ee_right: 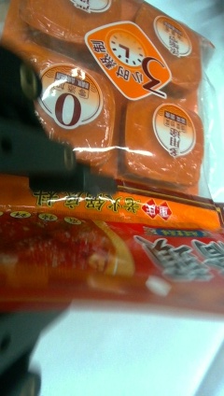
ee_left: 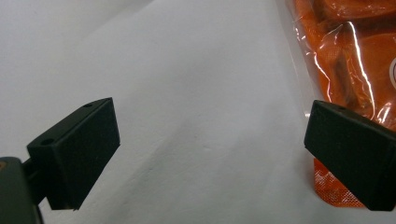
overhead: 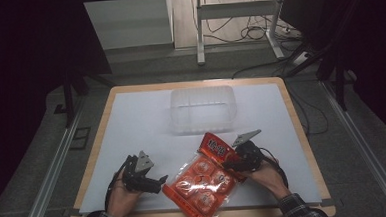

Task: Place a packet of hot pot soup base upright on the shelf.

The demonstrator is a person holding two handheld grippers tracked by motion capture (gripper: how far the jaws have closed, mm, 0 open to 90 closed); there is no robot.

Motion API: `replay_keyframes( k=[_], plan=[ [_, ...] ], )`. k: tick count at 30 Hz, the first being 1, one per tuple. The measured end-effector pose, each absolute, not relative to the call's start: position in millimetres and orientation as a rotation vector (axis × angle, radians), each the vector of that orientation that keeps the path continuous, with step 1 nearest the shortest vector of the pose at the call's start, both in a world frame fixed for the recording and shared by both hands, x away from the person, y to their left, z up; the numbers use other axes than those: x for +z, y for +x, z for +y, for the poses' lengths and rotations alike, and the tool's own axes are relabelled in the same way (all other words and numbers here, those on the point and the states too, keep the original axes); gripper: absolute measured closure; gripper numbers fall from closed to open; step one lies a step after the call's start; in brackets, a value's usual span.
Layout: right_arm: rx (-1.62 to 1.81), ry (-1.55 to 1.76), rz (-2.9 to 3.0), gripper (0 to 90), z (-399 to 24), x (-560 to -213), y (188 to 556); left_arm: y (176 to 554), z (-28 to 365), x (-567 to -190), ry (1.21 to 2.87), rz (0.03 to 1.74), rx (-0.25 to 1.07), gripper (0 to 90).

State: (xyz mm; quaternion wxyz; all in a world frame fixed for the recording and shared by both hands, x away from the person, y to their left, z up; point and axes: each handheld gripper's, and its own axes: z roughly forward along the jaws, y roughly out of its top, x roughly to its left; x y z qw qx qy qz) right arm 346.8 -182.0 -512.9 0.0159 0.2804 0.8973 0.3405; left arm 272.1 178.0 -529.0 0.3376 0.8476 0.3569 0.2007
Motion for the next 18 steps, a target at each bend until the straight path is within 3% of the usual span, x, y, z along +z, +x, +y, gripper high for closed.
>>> replay_keyframes(
  k=[1,2,18],
  plan=[
    [1.047,0.86,2.789,86.1,-181.2,-512.8,346.2,272.0,178.1,-528.9,2.208,0.929,0.523,3.1],
    [1.045,0.855,2.791,88.7,-181.0,-511.8,345.8,271.9,178.2,-528.8,2.207,0.928,0.525,3.2],
    [1.136,0.806,2.697,89.1,-179.9,-477.2,329.5,272.9,188.5,-525.9,2.168,0.976,0.575,2.8]
  ],
)
